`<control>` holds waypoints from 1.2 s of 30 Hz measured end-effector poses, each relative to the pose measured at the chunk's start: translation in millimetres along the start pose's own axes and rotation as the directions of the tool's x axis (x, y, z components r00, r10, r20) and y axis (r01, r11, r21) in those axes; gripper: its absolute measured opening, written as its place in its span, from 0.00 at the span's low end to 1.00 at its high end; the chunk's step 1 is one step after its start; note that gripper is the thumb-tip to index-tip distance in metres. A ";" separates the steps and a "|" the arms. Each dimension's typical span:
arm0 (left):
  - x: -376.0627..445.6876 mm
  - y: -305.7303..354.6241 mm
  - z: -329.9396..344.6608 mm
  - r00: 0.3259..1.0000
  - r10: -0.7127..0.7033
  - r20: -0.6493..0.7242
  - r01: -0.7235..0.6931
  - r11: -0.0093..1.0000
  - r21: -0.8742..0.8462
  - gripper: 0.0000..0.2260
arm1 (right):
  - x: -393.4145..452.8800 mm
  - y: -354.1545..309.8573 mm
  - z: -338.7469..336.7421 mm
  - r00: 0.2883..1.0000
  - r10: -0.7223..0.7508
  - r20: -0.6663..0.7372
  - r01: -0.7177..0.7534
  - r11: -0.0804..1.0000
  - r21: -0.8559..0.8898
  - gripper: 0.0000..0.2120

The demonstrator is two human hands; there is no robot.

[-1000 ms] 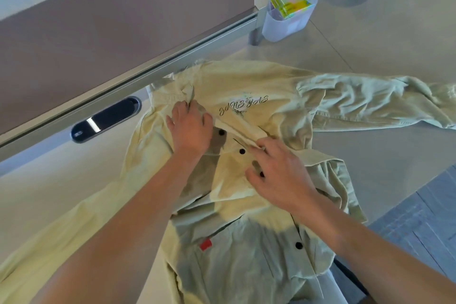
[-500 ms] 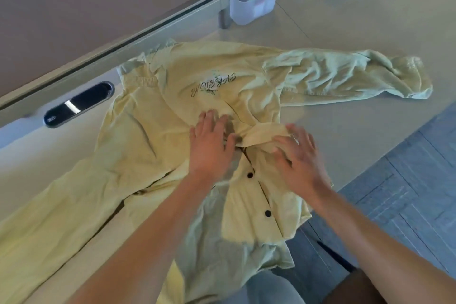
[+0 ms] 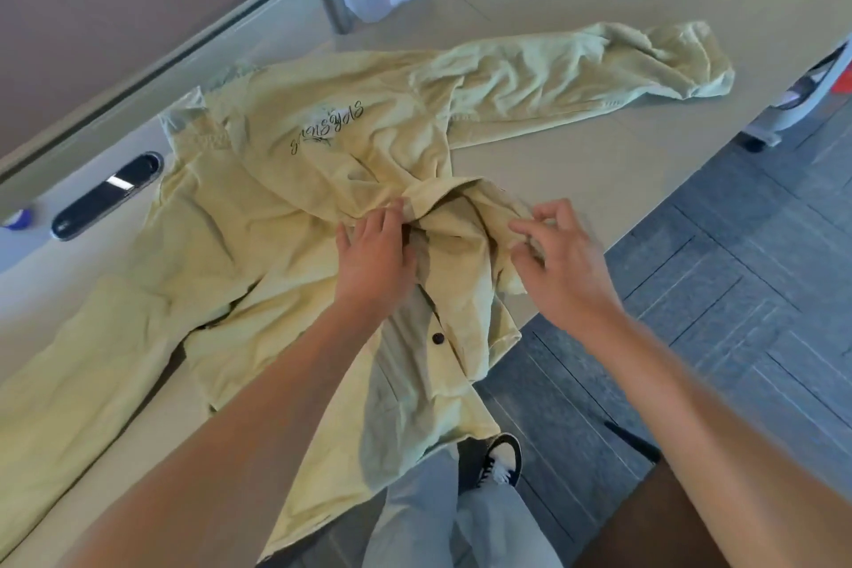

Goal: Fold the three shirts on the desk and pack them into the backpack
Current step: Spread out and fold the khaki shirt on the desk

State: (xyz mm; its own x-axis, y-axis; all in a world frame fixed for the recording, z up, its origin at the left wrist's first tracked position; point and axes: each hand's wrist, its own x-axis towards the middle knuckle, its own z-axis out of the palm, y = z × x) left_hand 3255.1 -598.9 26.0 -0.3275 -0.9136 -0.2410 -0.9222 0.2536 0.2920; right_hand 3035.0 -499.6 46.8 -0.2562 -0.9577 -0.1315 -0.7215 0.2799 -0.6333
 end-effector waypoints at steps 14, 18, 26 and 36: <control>-82.7 -41.2 -32.7 0.995 0.068 -0.075 -0.076 0.992 -0.104 0.26 | -156.3 -110.1 -5.2 0.971 -0.238 0.019 0.233 0.924 -0.302 0.13; -99.4 -61.6 -41.2 0.998 -0.012 -0.054 -0.002 0.968 -0.253 0.23 | -188.1 -144.9 58.3 0.920 -0.174 0.350 0.266 0.936 -0.233 0.20; -108.2 -66.1 -21.8 0.998 0.035 0.057 -0.016 0.952 -0.305 0.20 | -169.7 -101.2 59.1 0.985 0.162 -0.059 -0.165 0.985 -0.046 0.14; -78.9 -18.6 -0.3 0.982 0.188 -0.030 -0.190 0.980 -0.056 0.23 | -82.1 -29.1 63.5 0.960 0.216 0.180 -0.187 0.968 -0.165 0.13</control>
State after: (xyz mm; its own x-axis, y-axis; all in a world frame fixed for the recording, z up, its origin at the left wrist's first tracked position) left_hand 3298.2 -531.7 39.9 -0.4889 -0.8586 -0.1541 -0.8303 0.4039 0.3840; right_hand 3117.9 -433.4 27.6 -0.2860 -0.8705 -0.4005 -0.7566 0.4616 -0.4632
